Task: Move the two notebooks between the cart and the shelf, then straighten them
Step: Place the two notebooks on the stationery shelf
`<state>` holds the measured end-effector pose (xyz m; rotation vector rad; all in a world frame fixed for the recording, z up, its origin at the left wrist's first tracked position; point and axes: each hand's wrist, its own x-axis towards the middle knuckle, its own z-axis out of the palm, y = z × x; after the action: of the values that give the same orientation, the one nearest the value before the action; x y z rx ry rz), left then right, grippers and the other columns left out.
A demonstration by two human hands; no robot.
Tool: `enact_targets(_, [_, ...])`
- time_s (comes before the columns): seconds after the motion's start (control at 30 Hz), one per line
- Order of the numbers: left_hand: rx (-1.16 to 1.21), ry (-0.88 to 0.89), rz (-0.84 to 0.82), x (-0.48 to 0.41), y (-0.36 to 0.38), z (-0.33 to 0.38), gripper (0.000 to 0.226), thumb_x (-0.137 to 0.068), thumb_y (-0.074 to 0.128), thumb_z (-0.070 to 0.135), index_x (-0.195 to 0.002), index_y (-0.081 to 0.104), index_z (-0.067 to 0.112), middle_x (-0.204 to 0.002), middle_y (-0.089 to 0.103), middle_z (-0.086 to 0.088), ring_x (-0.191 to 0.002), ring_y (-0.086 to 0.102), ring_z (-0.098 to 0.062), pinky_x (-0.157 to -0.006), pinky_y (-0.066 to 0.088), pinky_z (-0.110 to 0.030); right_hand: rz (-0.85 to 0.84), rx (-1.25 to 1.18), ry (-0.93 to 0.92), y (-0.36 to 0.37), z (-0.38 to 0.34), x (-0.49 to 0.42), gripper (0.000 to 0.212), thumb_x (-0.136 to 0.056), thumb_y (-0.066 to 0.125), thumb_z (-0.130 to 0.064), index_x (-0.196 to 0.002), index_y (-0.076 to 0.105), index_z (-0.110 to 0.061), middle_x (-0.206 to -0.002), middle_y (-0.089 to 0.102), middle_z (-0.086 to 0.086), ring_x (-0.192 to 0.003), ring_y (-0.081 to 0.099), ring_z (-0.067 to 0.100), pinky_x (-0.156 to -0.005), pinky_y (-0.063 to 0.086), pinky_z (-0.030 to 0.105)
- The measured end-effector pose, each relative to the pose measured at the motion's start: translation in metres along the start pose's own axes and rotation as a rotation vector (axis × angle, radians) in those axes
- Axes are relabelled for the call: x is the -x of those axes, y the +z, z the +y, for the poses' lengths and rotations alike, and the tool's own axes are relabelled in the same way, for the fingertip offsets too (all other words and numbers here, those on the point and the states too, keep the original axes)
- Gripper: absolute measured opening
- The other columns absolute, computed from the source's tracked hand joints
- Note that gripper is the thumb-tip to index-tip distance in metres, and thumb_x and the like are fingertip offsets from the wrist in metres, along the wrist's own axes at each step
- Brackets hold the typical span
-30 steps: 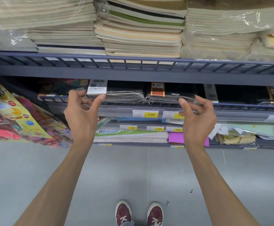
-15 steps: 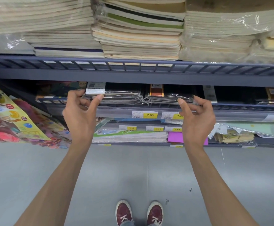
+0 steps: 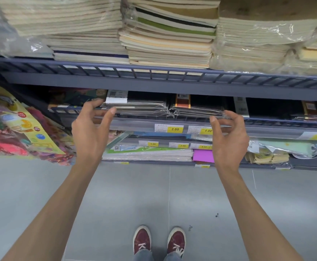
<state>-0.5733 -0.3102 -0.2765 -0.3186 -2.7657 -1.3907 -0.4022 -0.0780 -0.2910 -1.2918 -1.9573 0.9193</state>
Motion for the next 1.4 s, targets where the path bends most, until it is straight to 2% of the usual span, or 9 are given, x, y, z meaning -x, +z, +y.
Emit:
enact_targets(0.13, [-0.22, 0.086, -0.086, 0.004, -0.022, 0.006, 0.039, -0.098, 0.055, 0.044, -0.124, 0.06, 0.016, -0.111, 0.073, -0.001, -0.095, 0.069, -0.026, -0.081, 0.057, -0.045, -0.08, 0.173, -0.118, -0.018, -0.005, 0.011, 0.038, -0.096, 0.06, -0.041, -0.128, 0.053, -0.022, -0.112, 0.065, -0.011, -0.089, 0.063, 0.01, -0.069, 0.046, 0.028])
enact_targets(0.23, [-0.374, 0.109, -0.24, 0.005, -0.037, 0.016, 0.034, -0.097, 0.059, 0.035, -0.124, 0.06, 0.016, -0.118, 0.07, -0.008, -0.106, 0.065, -0.035, -0.081, 0.054, -0.046, -0.238, 0.408, -0.202, -0.035, -0.016, 0.014, 0.038, -0.095, 0.061, -0.032, -0.13, 0.054, -0.018, -0.124, 0.056, 0.003, -0.11, 0.056, 0.025, -0.075, 0.048, 0.036])
enact_targets(0.3, [-0.461, 0.128, -0.347, 0.005, -0.048, 0.029, 0.036, -0.094, 0.062, 0.028, -0.127, 0.06, 0.014, -0.122, 0.066, -0.015, -0.112, 0.06, -0.038, -0.082, 0.052, -0.047, -0.364, 0.546, -0.232, -0.048, -0.028, 0.012, 0.041, -0.094, 0.063, -0.029, -0.131, 0.055, -0.014, -0.126, 0.053, 0.01, -0.115, 0.051, 0.032, -0.083, 0.048, 0.04])
enact_targets(0.5, [-0.701, 0.188, -0.566, 0.007, -0.076, 0.088, 0.043, -0.096, 0.058, 0.034, -0.136, 0.054, 0.019, -0.132, 0.057, -0.012, -0.123, 0.05, -0.034, -0.09, 0.048, -0.047, -0.637, 0.826, -0.247, -0.096, -0.077, 0.002, 0.048, -0.094, 0.06, -0.038, -0.136, 0.052, -0.016, -0.135, 0.046, 0.01, -0.125, 0.043, 0.031, -0.099, 0.043, 0.042])
enact_targets(0.7, [-0.869, 0.325, -0.73, 0.009, -0.089, 0.165, 0.044, -0.099, 0.051, 0.042, -0.137, 0.05, 0.02, -0.135, 0.053, -0.01, -0.128, 0.046, -0.032, -0.099, 0.043, -0.047, -0.77, 0.874, -0.216, -0.15, -0.126, -0.008, 0.054, -0.095, 0.057, -0.044, -0.141, 0.046, -0.019, -0.143, 0.04, 0.011, -0.134, 0.035, 0.031, -0.106, 0.037, 0.047])
enact_targets(0.9, [-0.843, 0.531, -0.821, 0.018, -0.085, 0.254, 0.042, -0.098, 0.05, 0.043, -0.131, 0.054, 0.016, -0.131, 0.057, -0.011, -0.123, 0.051, -0.032, -0.092, 0.049, -0.043, -0.754, 0.912, -0.143, -0.226, -0.157, -0.021, 0.057, -0.095, 0.056, -0.045, -0.143, 0.043, -0.018, -0.144, 0.039, 0.013, -0.135, 0.033, 0.035, -0.107, 0.037, 0.05])
enact_targets(1.03, [-0.826, 0.693, -0.848, 0.032, -0.066, 0.315, 0.039, -0.098, 0.05, 0.046, -0.124, 0.057, 0.018, -0.124, 0.062, -0.009, -0.114, 0.057, -0.03, -0.088, 0.052, -0.042, -0.676, 0.926, -0.08, -0.285, -0.156, -0.031, 0.056, -0.097, 0.054, -0.041, -0.145, 0.04, -0.018, -0.145, 0.038, 0.014, -0.136, 0.032, 0.036, -0.107, 0.038, 0.049])
enact_targets(1.17, [-0.812, 0.844, -0.853, 0.06, -0.039, 0.377, 0.039, -0.098, 0.051, 0.043, -0.127, 0.057, 0.018, -0.127, 0.062, -0.008, -0.115, 0.058, -0.03, -0.086, 0.052, -0.041, -0.589, 0.938, 0.018, -0.345, -0.142, -0.036, 0.06, -0.096, 0.053, -0.044, -0.149, 0.037, -0.02, -0.15, 0.034, 0.013, -0.138, 0.031, 0.036, -0.106, 0.036, 0.049])
enact_targets(1.4, [-0.787, 1.066, -0.89, 0.122, 0.03, 0.476, 0.041, -0.099, 0.051, 0.045, -0.131, 0.056, 0.02, -0.134, 0.058, -0.005, -0.12, 0.056, -0.026, -0.09, 0.047, -0.04, -0.463, 0.933, 0.159, -0.448, -0.09, -0.057, 0.059, -0.094, 0.055, -0.048, -0.145, 0.043, -0.02, -0.144, 0.04, 0.012, -0.133, 0.035, 0.035, -0.104, 0.038, 0.05])
